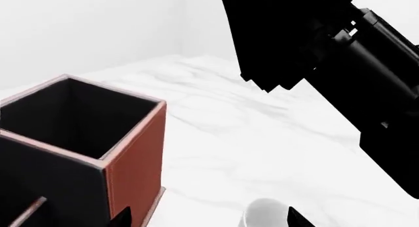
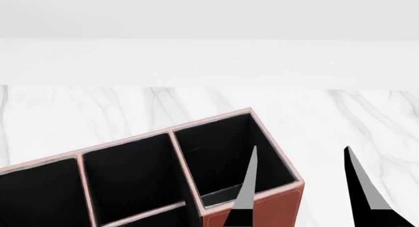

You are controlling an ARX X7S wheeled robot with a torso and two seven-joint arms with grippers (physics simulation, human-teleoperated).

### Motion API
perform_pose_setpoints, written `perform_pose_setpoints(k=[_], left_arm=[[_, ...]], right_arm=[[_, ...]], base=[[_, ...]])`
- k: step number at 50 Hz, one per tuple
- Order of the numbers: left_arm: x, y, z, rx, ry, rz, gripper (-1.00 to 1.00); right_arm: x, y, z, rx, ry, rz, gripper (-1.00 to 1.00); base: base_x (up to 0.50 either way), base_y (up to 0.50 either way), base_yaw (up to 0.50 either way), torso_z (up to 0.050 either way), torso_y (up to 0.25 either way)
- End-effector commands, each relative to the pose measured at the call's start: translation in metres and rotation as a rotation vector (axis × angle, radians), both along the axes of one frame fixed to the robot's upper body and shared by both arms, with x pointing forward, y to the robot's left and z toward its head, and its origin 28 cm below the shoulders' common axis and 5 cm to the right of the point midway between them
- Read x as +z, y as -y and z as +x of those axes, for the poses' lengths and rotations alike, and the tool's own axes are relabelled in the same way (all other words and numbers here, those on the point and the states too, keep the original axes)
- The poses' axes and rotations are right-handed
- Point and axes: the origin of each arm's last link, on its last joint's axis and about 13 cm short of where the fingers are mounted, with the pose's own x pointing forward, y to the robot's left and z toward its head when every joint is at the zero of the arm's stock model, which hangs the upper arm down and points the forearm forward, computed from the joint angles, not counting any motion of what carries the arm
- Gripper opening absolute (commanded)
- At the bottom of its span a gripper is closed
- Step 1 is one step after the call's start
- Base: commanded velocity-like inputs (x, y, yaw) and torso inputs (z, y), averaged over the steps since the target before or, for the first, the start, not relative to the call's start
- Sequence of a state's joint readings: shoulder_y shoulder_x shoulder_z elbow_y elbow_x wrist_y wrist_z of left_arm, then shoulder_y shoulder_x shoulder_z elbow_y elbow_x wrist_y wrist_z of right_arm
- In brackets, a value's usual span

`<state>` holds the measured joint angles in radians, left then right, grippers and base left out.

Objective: Pick up the book and place it in the front compartment of the caddy.

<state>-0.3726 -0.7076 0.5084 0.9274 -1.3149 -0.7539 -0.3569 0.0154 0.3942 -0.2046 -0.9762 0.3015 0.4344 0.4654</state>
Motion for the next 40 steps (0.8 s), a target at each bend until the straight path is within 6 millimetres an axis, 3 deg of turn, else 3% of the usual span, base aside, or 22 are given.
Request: perform_pose_setpoints(k=[1, 40], left_arm=[[0.007, -0.002, 0.005, -0.007, -0.061, 0.132, 1.0], [-0.013, 0.01, 0.004, -0.136, -0.152, 0.475, 1.0]], right_arm=[[0.0, 0.0, 0.0, -0.003, 0.002, -0.002, 1.0], [0.0, -0.001, -0.001, 0.002, 0.002, -0.006, 1.0]], base=[[0.0, 0.0, 0.0, 0.0, 0.0], [0.0, 0.0, 0.0, 0.0, 0.0]])
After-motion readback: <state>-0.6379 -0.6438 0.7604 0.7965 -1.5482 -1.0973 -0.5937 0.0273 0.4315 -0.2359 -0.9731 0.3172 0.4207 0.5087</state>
